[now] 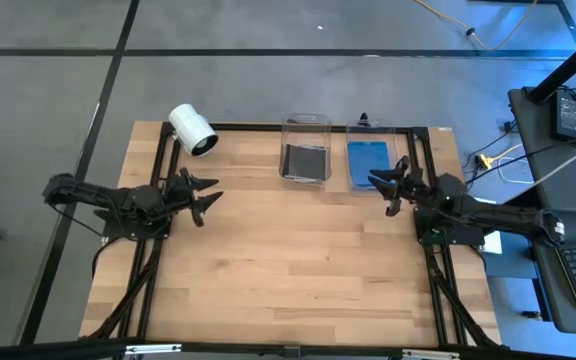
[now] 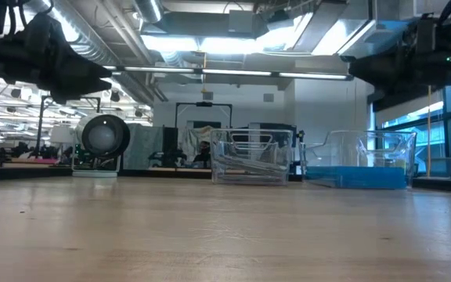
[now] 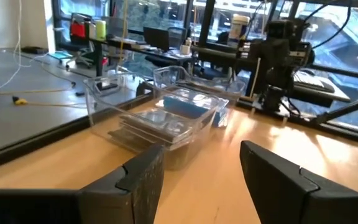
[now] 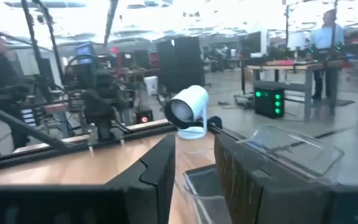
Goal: Pick & place jewel cases by type
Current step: Return to Home Position
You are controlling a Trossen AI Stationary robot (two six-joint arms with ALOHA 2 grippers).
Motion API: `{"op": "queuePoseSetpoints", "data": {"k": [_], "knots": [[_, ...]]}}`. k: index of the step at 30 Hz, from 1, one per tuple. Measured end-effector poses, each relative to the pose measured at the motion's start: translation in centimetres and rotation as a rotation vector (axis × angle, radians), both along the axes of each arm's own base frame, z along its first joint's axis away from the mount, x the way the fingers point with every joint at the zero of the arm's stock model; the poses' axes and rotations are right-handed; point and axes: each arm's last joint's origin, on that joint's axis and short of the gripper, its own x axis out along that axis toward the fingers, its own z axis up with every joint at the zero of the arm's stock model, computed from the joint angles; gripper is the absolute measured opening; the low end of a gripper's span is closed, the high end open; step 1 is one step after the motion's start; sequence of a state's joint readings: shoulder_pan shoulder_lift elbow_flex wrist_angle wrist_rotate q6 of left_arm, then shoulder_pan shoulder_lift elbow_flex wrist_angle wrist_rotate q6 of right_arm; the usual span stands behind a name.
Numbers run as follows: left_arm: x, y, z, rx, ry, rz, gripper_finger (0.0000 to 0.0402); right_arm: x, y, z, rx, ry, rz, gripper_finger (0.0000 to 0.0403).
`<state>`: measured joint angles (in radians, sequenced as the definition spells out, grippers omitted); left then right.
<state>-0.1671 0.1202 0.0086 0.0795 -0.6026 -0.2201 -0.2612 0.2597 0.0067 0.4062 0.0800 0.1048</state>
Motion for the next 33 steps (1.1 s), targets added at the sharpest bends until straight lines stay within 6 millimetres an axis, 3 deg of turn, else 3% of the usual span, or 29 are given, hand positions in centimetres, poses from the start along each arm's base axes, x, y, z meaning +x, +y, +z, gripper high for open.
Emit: {"op": "queuePoseSetpoints", "data": {"k": [10,19,33], "knots": [[-0.1,0.2,0.0,0.021,0.005,0.029,0.0204,-1.7,0.2,-0.1,-0.011,-0.018,-0.029,0.0116],[-0.1,0.2,0.0,0.021,0.006,0.02,0.0204,-1.8,-0.3,-0.7,-0.004,0.049,-0.213,0.0117],[-0.1,0.2,0.0,0.021,0.005,0.019,0.0204,-1.8,-0.3,-1.1,0.002,0.099,-0.219,0.0116]]}}
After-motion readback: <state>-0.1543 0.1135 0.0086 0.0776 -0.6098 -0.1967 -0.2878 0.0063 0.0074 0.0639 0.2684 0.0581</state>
